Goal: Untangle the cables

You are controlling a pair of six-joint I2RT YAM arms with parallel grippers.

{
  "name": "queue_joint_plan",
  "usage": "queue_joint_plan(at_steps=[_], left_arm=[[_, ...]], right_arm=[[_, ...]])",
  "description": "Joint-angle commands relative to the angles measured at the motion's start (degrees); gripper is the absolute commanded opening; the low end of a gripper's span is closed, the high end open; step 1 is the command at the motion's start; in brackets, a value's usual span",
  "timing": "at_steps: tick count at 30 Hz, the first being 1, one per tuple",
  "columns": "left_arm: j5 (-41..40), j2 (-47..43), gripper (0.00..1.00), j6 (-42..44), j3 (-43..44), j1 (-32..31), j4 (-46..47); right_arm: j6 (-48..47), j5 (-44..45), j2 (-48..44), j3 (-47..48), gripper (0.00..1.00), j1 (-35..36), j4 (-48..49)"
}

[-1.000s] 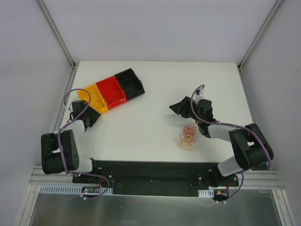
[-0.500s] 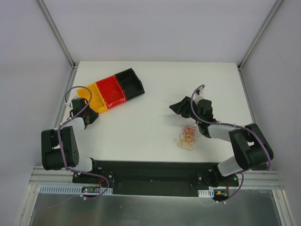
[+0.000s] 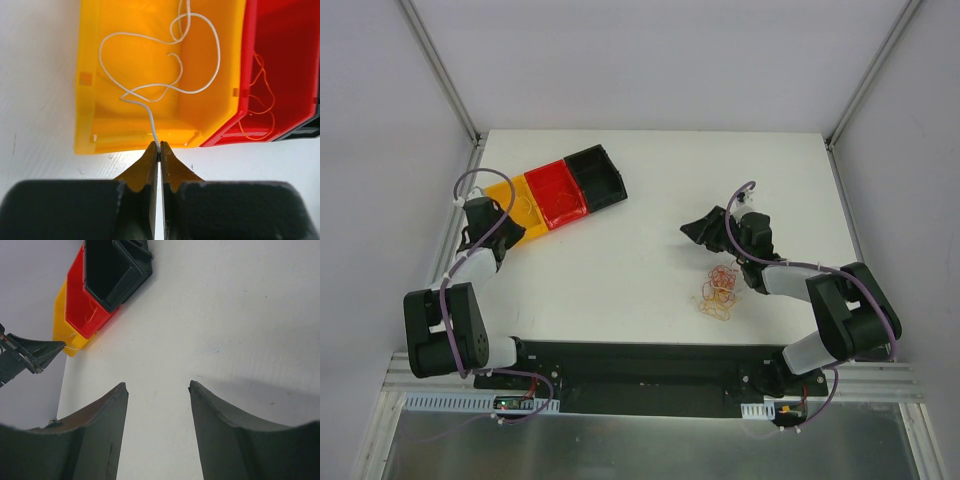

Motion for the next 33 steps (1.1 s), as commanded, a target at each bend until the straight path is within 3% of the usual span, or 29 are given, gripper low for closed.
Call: queue_joint_plan(at_steps=[1, 10, 14, 18, 21, 28, 31, 33], left_arm=[[3.94, -1.61, 0.0, 3.09, 3.97, 1.12, 3.14], [0.35, 3.92, 0.0, 2.47, 11.97, 1.21, 0.07], [1.3, 7.79, 0.29, 0.02, 14.96, 1.65, -4.93], [2.81, 5.17, 0.48, -0.6, 15.93, 1.65, -6.44], [4.3, 2.45, 0.54, -0.86, 15.84, 1.39, -6.52], [6.15, -2.13, 0.57, -0.78, 17.07, -0.81, -8.89], [4.31, -2.84, 0.77, -1.66, 16.99, -0.72, -9.69], [4.83, -0.65, 0.79, -0.26, 18.21, -0.2, -9.69]], right_arm=[[0.22, -0.11, -0.96, 0.14, 0.56, 0.06, 4.16], [0.48, -0.63, 0.01, 0.76, 0.55, 0.06, 4.16], [0.39, -0.99, 0.27, 1.11, 0.56, 0.06, 4.16], [0.22, -0.81, 0.44, 1.2, 0.55, 0.23, 3.99], [-0.75, 0.24, -0.34, 1.38, 0.54, 0.32, 2.06], [-3.47, 8.32, -5.35, 0.85, 0.55, 1.37, -7.87], [-4.96, 10.34, -7.46, 0.32, 0.56, 1.64, -10.16], [-5.58, 11.75, -8.17, -0.2, 0.56, 1.99, -10.34]])
